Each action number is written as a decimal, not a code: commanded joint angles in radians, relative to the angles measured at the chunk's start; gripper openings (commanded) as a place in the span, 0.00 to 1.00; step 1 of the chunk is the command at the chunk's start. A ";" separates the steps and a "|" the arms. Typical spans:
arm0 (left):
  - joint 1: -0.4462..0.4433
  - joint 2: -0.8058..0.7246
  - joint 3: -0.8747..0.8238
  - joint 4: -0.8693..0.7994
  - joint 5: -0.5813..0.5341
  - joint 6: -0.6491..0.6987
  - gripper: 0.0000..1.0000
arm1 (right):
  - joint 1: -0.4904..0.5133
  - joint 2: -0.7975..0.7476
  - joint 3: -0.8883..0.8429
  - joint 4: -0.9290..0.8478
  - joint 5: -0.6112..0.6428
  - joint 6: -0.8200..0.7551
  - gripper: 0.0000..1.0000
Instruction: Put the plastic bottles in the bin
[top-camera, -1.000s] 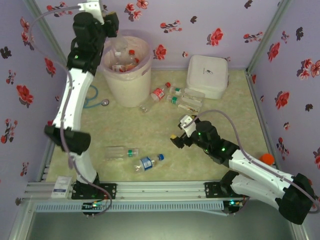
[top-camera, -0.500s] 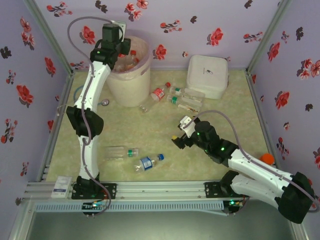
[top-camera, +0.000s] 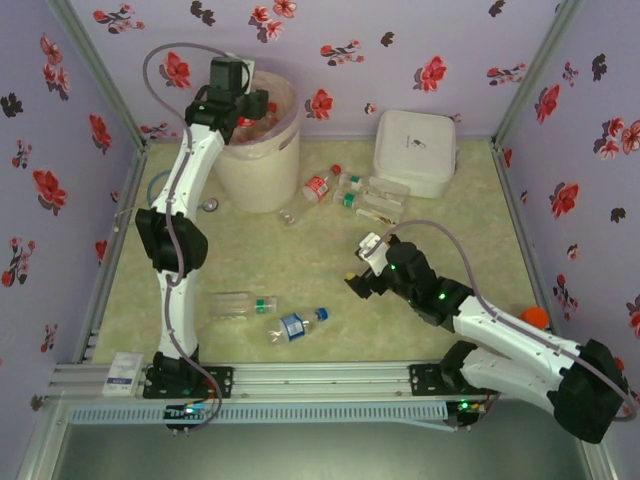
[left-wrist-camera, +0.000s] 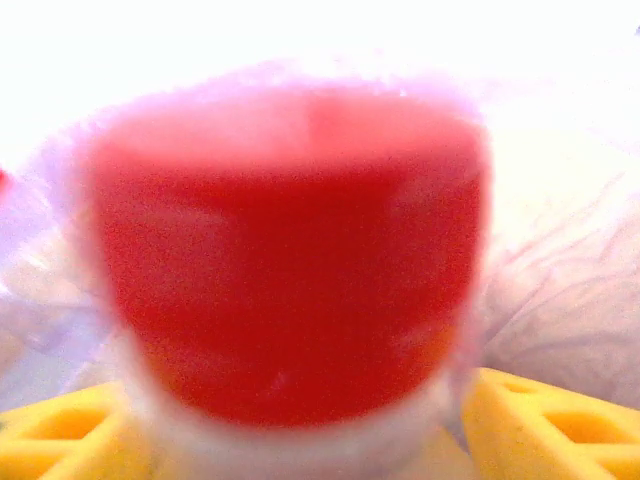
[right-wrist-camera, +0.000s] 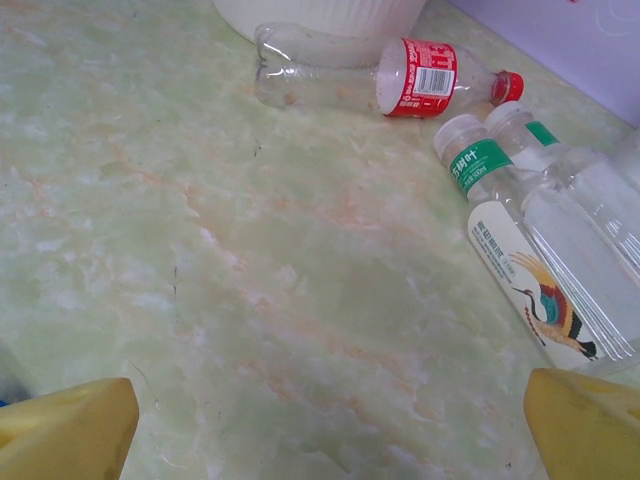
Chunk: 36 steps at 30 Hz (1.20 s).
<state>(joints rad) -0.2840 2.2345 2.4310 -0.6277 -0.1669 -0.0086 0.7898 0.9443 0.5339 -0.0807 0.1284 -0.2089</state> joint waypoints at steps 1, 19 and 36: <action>0.010 0.012 -0.008 -0.061 0.029 -0.011 0.81 | -0.005 0.012 0.006 -0.007 0.018 0.000 1.00; -0.035 -0.356 -0.054 -0.123 0.041 0.046 1.00 | -0.057 -0.008 0.009 -0.001 -0.013 0.090 1.00; -0.136 -1.025 -1.043 -0.030 0.151 -0.306 0.96 | 0.055 0.160 0.223 -0.330 -0.577 -0.371 1.00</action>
<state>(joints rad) -0.4133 1.2713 1.4620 -0.6888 -0.0853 -0.1902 0.8238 1.0714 0.6930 -0.2794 -0.3447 -0.4427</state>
